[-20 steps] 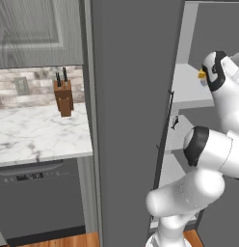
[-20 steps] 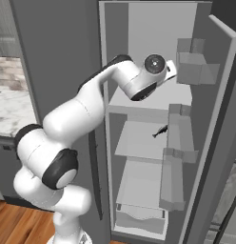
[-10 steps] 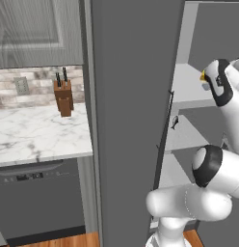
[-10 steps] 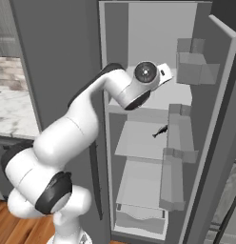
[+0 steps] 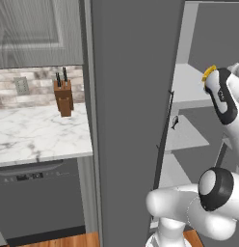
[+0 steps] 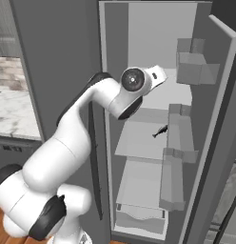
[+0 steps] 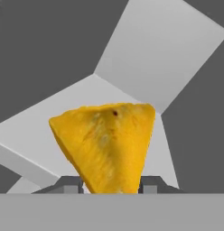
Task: Pick the cheese from the fridge and the cheese grater from the cabinet and place them next to the salad bowl.
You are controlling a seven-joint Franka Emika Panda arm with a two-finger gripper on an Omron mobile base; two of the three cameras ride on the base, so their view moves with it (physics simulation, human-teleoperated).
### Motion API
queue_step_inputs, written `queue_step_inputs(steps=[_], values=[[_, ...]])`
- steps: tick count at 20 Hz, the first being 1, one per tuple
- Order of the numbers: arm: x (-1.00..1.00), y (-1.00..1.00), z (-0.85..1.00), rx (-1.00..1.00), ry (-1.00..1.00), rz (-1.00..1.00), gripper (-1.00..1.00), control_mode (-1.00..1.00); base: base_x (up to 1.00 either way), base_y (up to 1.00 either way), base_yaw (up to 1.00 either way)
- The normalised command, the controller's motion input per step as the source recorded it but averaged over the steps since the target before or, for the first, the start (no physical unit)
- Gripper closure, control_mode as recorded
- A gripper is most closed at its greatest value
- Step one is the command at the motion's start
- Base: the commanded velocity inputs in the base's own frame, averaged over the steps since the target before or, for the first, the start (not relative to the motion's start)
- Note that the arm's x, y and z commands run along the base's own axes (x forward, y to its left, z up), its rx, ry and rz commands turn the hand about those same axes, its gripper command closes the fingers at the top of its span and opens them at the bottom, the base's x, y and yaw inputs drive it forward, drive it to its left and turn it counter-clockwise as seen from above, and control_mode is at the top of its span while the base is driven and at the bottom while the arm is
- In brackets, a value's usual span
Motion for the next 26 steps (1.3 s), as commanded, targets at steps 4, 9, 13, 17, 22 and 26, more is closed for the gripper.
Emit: queue_step_inputs(steps=[4,9,13,17,22,26], values=[[-0.33,0.04,0.2,-0.02,-0.04,-0.03,1.0,-1.0,0.0,0.0,0.0],[-0.37,0.16,0.13,-0.03,-0.01,0.0,1.0,-1.0,0.0,0.0,0.0],[-0.46,0.19,0.07,-0.03,-0.02,-0.03,1.0,-1.0,0.0,0.0,0.0],[-0.57,0.28,0.03,-0.04,-0.05,-0.08,1.0,-1.0,0.0,0.0,0.0],[-0.55,0.34,0.01,-0.05,-0.07,-0.12,1.0,-1.0,0.0,0.0,0.0],[-0.55,0.29,0.01,-0.04,-0.08,-0.13,1.0,-1.0,0.0,0.0,0.0]])
